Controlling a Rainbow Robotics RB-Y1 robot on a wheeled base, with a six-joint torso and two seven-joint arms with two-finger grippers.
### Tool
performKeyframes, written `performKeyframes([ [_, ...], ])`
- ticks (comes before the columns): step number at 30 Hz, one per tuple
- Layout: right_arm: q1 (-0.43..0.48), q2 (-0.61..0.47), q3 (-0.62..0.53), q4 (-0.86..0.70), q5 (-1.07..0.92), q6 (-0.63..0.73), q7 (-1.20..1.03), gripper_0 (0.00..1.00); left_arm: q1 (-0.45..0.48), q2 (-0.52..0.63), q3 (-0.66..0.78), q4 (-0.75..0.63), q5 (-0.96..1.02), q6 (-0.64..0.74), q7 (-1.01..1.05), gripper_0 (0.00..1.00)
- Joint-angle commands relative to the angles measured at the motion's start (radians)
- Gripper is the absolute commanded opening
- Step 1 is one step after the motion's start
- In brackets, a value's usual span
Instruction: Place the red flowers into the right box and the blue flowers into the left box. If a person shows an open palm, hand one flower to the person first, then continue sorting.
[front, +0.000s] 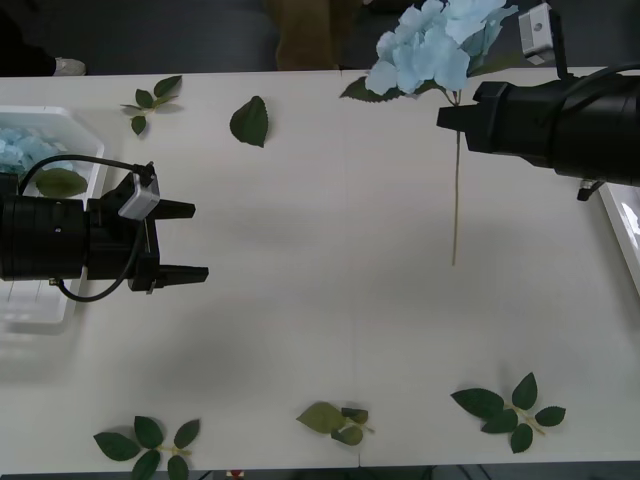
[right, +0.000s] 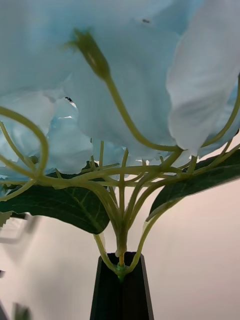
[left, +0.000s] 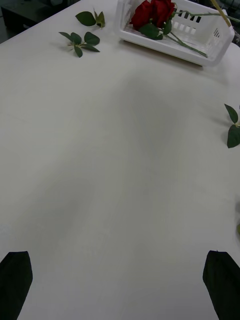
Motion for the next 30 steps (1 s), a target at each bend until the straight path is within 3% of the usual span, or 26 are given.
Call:
performKeyframes([
  [1,-0.002,0.115,-0.02,-0.029,-0.063,-0.065,0.144,0.0,0.016,-0.007,-0.01,-0.027,0.0,-0.01,0.056,1.0],
  [6,-0.002,0.193,0.023,-0.024,-0.106,-0.177,0.272,0.0,0.016,-0.007,-0.01,-0.027,0.0,-0.01,0.056,1.0],
  [14,0.001,0.241,0.229,0.028,-0.28,-0.565,0.416,0.0,0.016,-0.007,-0.01,-0.027,0.0,-0.01,0.056,1.0],
  [30,0.004,0.234,0.256,0.054,-0.372,-0.588,0.49,0.0,0.016,-0.007,-0.01,-0.027,0.0,-0.01,0.056,1.0],
])
